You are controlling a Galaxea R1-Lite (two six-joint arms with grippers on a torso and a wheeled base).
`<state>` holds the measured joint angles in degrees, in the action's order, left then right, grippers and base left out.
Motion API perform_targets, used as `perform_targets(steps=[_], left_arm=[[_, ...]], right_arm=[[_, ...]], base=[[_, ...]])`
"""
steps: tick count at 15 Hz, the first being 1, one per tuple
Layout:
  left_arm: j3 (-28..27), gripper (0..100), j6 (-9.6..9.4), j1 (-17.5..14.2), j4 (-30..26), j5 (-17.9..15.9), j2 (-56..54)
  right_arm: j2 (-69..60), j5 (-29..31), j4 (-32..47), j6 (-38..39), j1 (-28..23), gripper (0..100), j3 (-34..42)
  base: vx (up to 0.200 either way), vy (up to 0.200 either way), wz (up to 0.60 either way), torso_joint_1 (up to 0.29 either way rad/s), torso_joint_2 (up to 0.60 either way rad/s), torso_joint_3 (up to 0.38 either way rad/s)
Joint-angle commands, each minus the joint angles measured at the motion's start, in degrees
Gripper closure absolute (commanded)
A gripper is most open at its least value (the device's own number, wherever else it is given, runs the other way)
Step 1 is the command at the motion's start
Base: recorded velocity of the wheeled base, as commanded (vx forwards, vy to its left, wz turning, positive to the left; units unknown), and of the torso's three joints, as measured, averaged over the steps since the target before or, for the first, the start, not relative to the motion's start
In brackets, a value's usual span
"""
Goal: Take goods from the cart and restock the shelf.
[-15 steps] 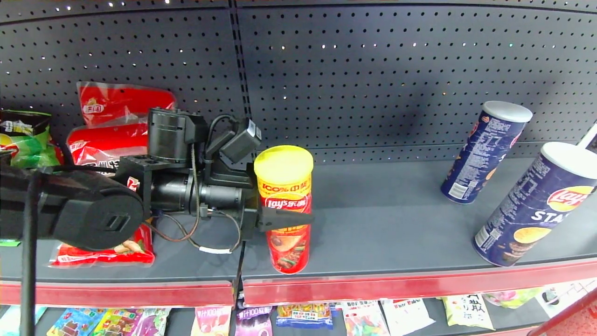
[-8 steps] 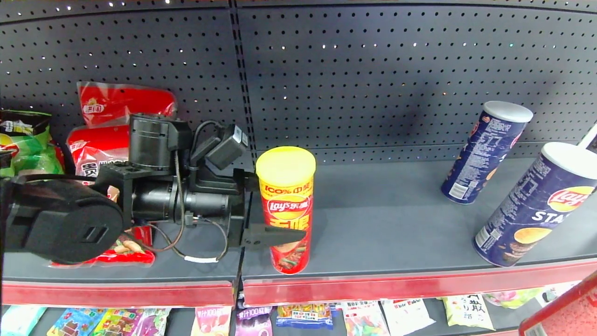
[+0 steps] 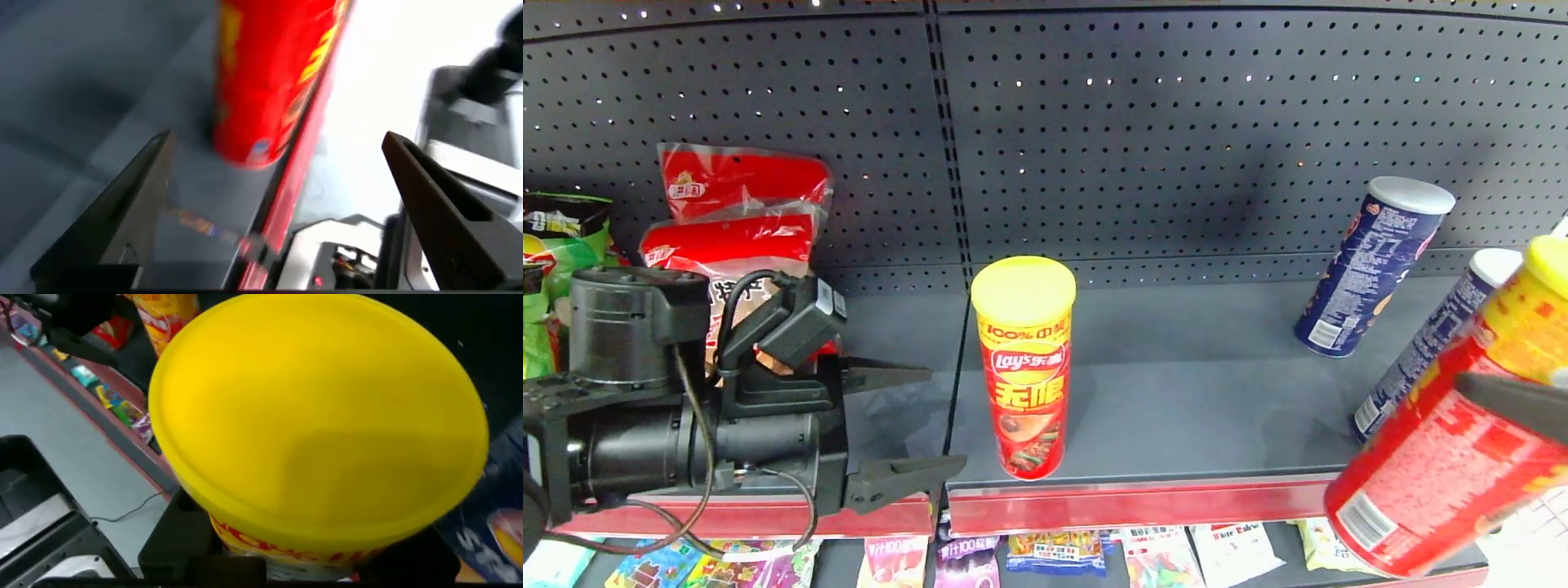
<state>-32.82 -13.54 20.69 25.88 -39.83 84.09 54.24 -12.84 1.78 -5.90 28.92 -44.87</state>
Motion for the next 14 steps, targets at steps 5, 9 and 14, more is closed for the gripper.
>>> perform_targets(steps=[5, 9, 14], left_arm=[[3.64, 0, 0.18, -0.12, 0.05, 1.77, -7.1], [3.02, 0, 0.01, 0.67, 0.13, 2.39, -6.57], [3.11, 0, 0.01, 2.25, 0.05, 3.97, -7.27]], right_arm=[[31.28, -1.31, -19.97, 0.01, 3.16, 100, -12.87], [42.71, -1.49, -20.24, -0.25, 4.39, 100, -24.12], [53.25, -3.42, -20.15, -0.69, 4.57, 100, -35.28]], base=[[0.0, 0.0, 0.0, 0.0, 0.0, 0.0], [0.0, 0.0, 0.0, 0.0, 0.0, 0.0], [0.0, 0.0, 0.0, 0.0, 0.0, 0.0]])
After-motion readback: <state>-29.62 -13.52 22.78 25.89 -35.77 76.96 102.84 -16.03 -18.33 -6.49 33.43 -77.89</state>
